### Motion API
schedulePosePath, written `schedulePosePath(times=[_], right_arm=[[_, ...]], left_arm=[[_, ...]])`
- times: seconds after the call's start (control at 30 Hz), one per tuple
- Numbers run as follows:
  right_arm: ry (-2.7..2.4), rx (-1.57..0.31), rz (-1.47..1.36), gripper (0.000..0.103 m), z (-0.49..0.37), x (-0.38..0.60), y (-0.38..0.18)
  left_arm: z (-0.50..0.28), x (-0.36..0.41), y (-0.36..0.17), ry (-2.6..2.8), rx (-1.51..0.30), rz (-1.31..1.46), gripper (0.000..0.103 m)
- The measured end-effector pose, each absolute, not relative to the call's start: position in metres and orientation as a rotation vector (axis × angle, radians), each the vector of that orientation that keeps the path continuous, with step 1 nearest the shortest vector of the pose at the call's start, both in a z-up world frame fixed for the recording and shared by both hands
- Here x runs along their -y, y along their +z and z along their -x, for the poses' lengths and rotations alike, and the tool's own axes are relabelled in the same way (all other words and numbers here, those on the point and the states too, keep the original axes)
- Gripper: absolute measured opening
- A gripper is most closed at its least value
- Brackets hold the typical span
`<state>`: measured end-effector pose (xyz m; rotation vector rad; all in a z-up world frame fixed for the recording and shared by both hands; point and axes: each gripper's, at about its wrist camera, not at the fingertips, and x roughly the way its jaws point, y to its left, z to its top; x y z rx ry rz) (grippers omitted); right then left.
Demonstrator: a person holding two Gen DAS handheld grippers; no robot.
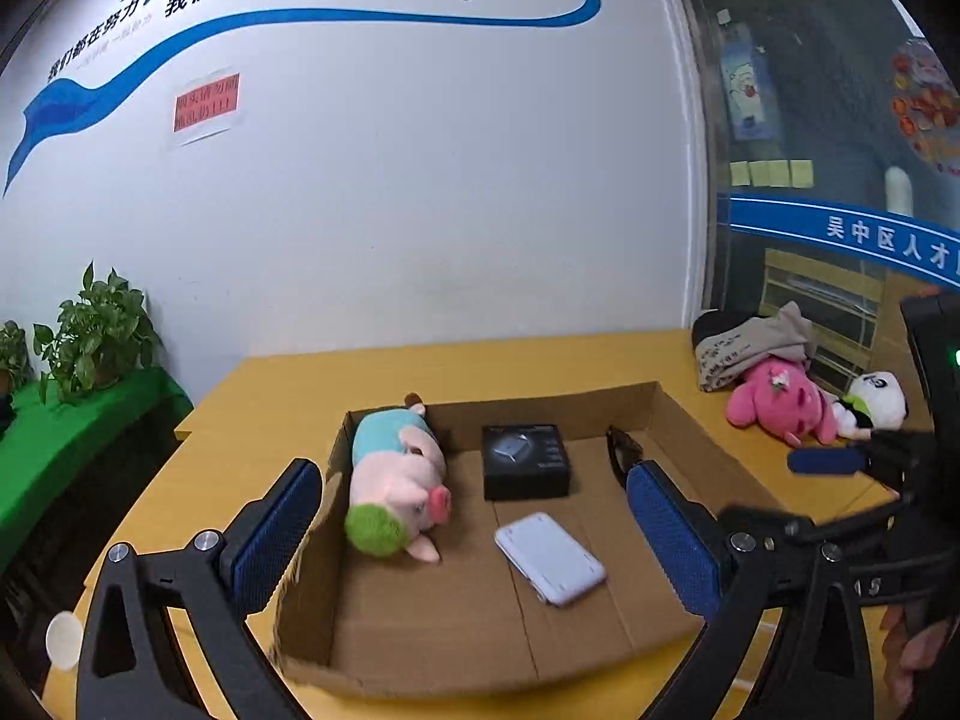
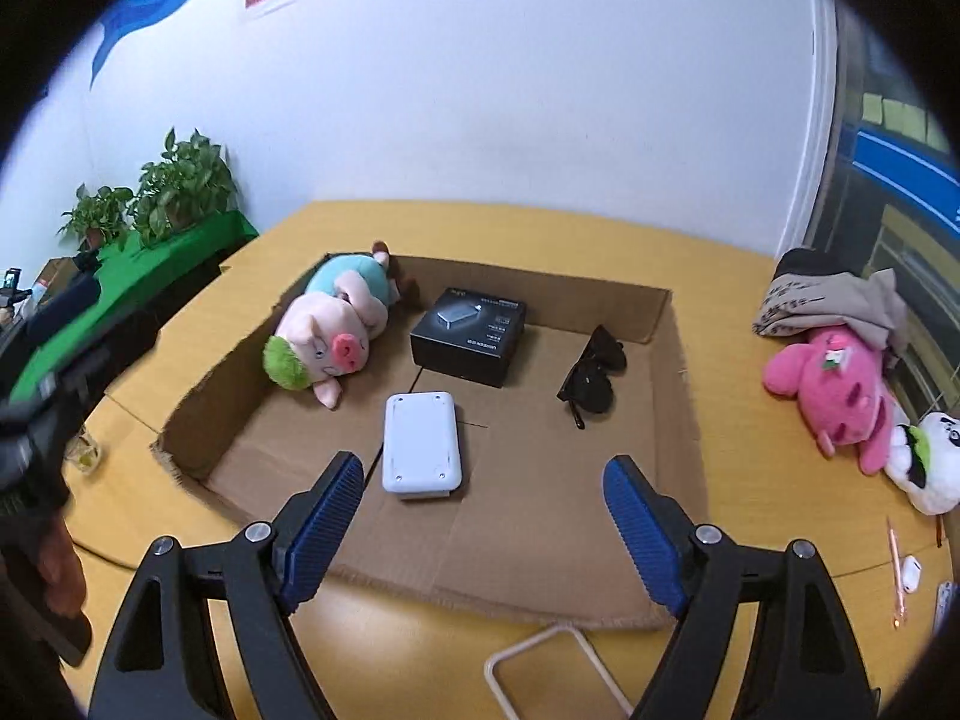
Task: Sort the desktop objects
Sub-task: 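Open the left tool to drop the white base into the box, then move the left tool toward the clear phone case on the table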
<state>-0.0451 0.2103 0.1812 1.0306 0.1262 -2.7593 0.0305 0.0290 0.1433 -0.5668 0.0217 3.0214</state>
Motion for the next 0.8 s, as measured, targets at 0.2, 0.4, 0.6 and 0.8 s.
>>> schedulePosePath(times=[0.2, 0.4, 0.6, 0.8], right_arm=[[-2.761, -0.147, -0.987, 0.082, 0.018, -0.210, 0.189], [-2.791, -0.162, -0.941, 0.082, 0.002, -0.212, 0.197], [-2.807, -0.180, -0.958, 0.082, 0.000, -0.211, 0.190], [-2.771, -0.168, -0.994, 0.082, 0.000, -0.221, 0.174]], left_arm=[[-0.056, -0.042, 0.146, 3.041, 0.027, 0.552, 0.103], [-0.067, -0.051, 0.148, 3.022, 0.014, 0.541, 0.103], [-0.069, -0.052, 0.141, 3.023, 0.056, 0.565, 0.103], [-0.060, -0.060, 0.122, 2.934, 0.071, 0.679, 0.103]])
